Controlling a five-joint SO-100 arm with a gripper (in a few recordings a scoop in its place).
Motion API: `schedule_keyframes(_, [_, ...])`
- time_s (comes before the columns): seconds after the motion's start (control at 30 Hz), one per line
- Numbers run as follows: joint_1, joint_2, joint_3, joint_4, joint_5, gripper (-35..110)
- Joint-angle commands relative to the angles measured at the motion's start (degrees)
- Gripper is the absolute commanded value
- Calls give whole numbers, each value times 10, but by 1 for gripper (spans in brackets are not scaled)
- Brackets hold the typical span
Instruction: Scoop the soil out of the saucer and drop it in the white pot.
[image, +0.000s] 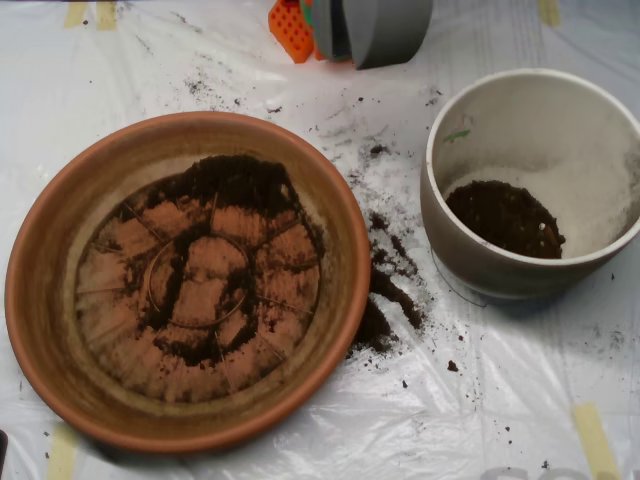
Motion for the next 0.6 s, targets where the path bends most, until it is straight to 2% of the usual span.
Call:
schedule_keyframes(0.0, [7, 81, 52, -23, 7, 11])
schedule_keyframes(0.2, [4, 164, 134, -23, 16, 4])
schedule_keyframes(0.37, [-4, 165, 163, -27, 8, 0])
schedule_keyframes(0.57, [-12, 165, 253, -80, 18, 0])
